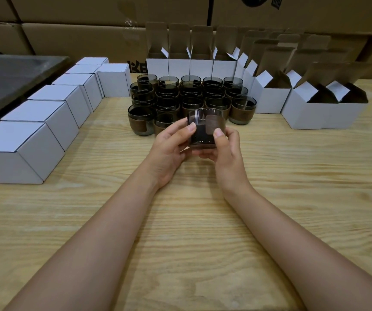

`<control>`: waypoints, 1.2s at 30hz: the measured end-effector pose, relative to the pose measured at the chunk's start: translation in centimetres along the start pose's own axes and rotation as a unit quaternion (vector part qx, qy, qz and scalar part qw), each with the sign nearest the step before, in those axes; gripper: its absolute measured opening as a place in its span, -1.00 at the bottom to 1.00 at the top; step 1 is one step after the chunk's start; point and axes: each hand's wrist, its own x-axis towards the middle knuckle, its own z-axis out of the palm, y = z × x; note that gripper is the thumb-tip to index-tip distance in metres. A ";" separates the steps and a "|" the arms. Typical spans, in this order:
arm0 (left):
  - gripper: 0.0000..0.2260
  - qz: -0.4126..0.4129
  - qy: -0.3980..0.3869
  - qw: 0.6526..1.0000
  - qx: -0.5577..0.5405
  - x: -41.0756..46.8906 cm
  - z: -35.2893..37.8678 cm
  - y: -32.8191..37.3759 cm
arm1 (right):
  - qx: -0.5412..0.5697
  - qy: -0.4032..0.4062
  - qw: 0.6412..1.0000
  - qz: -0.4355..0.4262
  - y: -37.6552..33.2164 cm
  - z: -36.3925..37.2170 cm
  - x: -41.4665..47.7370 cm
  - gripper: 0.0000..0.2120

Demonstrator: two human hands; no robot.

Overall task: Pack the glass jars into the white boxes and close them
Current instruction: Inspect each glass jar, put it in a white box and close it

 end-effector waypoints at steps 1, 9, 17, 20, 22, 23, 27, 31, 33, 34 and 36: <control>-0.59 0.004 0.003 1.000 -0.005 0.0 -0.1 0.0 | -0.010 0.000 1.000 0.004 0.0 0.0 0.0 -0.46; -0.60 0.038 0.027 0.998 -0.034 0.1 -0.2 -0.2 | -0.108 0.020 0.994 -0.028 -0.1 0.1 -0.4 -0.54; -0.51 0.040 0.036 0.998 -0.018 0.0 0.0 -0.1 | -0.138 0.040 0.988 -0.056 0.0 -0.4 -0.3 -0.57; -0.54 0.027 0.019 0.999 -0.009 0.0 -0.1 0.1 | -0.091 0.051 0.994 -0.026 -0.3 -0.3 -0.2 -0.62; -0.47 0.009 0.017 1.000 -0.020 0.0 -0.2 0.2 | -0.042 0.060 0.997 -0.003 -0.5 -0.1 0.0 -0.62; -0.44 0.002 0.016 1.000 -0.024 0.1 -0.2 0.1 | -0.022 0.060 0.998 0.006 -0.6 -0.1 0.0 -0.60; -0.49 -0.011 -0.023 1.000 0.015 0.1 -0.3 0.0 | 0.021 0.040 0.999 0.024 -0.9 0.1 0.0 -0.53; -0.62 -0.003 -0.036 0.999 0.010 0.2 -0.4 -0.4 | 0.020 0.026 0.999 0.035 -0.9 0.1 -0.1 -0.49; -0.64 0.004 -0.027 1.000 -0.006 0.2 -0.4 -0.4 | 0.006 0.025 0.999 0.033 -0.8 0.1 -0.1 -0.50; -0.65 0.008 -0.021 1.000 -0.012 0.3 -0.5 -0.4 | -0.006 0.027 0.999 0.030 -0.8 0.1 -0.1 -0.51; -0.64 0.014 -0.006 0.999 -0.028 0.3 -0.5 -0.4 | -0.030 0.038 0.999 0.023 -0.7 0.0 0.0 -0.56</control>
